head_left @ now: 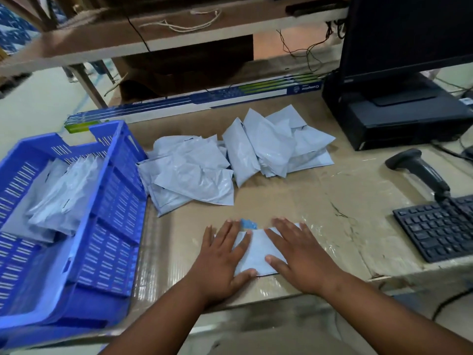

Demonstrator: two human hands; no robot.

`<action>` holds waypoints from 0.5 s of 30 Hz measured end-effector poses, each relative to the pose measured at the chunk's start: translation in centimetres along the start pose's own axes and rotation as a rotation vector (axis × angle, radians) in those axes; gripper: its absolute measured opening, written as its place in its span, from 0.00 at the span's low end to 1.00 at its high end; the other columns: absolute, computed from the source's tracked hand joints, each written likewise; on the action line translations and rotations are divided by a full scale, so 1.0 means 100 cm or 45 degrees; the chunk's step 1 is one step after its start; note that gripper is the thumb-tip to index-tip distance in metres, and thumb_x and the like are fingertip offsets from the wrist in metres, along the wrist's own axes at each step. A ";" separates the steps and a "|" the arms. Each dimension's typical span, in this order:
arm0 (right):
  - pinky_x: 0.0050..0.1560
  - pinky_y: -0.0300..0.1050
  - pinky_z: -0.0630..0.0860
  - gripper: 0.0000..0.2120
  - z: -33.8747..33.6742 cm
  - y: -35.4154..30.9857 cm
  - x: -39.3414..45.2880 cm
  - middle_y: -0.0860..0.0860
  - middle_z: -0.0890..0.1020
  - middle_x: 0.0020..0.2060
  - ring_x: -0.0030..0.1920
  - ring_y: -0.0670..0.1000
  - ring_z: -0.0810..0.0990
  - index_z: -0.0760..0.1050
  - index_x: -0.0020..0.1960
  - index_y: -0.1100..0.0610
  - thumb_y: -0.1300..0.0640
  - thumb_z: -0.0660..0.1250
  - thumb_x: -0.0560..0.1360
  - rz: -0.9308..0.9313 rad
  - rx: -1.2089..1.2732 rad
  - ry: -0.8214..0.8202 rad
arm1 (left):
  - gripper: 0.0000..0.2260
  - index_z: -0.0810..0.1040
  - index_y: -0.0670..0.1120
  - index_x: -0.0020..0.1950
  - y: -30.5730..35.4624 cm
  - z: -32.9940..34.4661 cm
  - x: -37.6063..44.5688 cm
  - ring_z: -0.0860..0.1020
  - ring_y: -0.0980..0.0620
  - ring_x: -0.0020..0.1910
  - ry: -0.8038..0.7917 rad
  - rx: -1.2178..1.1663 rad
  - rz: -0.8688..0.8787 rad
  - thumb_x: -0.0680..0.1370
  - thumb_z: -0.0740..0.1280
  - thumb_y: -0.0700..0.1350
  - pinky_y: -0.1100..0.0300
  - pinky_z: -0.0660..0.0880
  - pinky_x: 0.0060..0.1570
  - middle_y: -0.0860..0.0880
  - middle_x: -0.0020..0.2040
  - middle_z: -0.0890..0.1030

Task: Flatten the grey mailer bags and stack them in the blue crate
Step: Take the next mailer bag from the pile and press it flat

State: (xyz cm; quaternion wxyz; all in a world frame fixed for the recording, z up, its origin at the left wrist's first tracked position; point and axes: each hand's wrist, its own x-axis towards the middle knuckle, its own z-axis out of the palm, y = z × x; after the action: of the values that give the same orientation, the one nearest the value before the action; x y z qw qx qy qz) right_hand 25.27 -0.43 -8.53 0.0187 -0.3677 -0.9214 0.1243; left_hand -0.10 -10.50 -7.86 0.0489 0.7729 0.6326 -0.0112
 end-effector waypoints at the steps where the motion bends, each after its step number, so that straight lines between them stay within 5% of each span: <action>1: 0.84 0.60 0.48 0.33 -0.003 0.002 0.002 0.51 0.54 0.86 0.85 0.52 0.51 0.57 0.85 0.47 0.33 0.45 0.85 0.027 0.017 0.023 | 0.35 0.48 0.54 0.87 0.002 -0.003 0.004 0.40 0.46 0.86 0.015 0.002 -0.017 0.85 0.48 0.70 0.33 0.45 0.81 0.46 0.87 0.43; 9: 0.84 0.58 0.48 0.34 -0.019 0.025 0.008 0.51 0.53 0.86 0.85 0.52 0.49 0.56 0.85 0.50 0.40 0.40 0.82 0.098 -0.049 0.016 | 0.28 0.65 0.41 0.83 0.073 -0.009 0.065 0.58 0.42 0.84 0.196 -0.167 -0.037 0.87 0.52 0.55 0.43 0.57 0.82 0.41 0.84 0.62; 15: 0.83 0.64 0.49 0.35 0.000 0.028 0.002 0.52 0.50 0.86 0.86 0.54 0.48 0.53 0.86 0.53 0.40 0.40 0.84 0.160 -0.125 -0.025 | 0.30 0.61 0.41 0.84 0.082 0.019 0.072 0.53 0.44 0.85 0.100 -0.109 -0.182 0.88 0.46 0.57 0.42 0.53 0.82 0.41 0.86 0.57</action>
State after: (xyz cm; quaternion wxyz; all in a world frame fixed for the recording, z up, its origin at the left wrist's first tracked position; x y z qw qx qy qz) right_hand 27.02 1.70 -9.23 -0.0163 -0.4238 -0.9017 0.0837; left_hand 9.44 -5.25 -9.84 0.0563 0.7228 0.6874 0.0426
